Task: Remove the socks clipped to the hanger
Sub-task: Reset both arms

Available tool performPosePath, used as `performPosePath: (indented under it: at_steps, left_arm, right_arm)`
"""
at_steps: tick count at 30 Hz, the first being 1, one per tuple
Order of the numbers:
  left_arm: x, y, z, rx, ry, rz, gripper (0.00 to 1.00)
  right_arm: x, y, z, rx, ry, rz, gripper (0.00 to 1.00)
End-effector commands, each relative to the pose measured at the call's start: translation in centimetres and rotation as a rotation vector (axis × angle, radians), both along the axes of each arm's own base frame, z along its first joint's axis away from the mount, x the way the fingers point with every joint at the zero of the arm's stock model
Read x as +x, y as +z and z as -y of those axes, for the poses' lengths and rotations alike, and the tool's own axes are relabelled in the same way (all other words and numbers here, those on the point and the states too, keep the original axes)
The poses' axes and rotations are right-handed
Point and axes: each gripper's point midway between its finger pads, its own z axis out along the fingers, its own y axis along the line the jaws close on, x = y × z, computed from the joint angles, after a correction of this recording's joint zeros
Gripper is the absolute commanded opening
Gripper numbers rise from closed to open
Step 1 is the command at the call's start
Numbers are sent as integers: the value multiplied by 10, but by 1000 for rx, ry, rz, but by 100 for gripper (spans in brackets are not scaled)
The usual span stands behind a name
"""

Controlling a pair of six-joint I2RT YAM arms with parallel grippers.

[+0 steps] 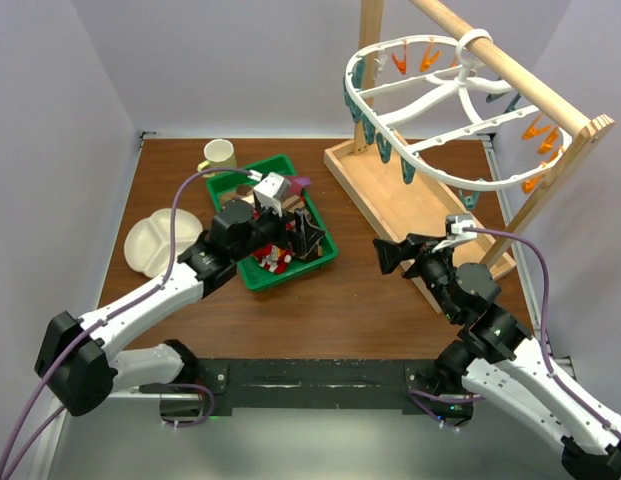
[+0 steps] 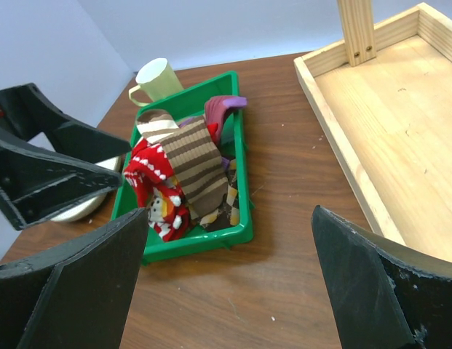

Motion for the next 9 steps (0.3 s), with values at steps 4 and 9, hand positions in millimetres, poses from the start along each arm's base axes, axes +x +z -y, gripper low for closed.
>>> performPosePath:
  at_steps: [4,9]
  left_arm:
    - [-11,19,-13,-6,2,75,100]
    - [-8,26,-14,-4,11,90,100]
  right_arm:
    - [0,6,-3,40,10,8,99]
    - [1,5,-7,45,21,5,98]
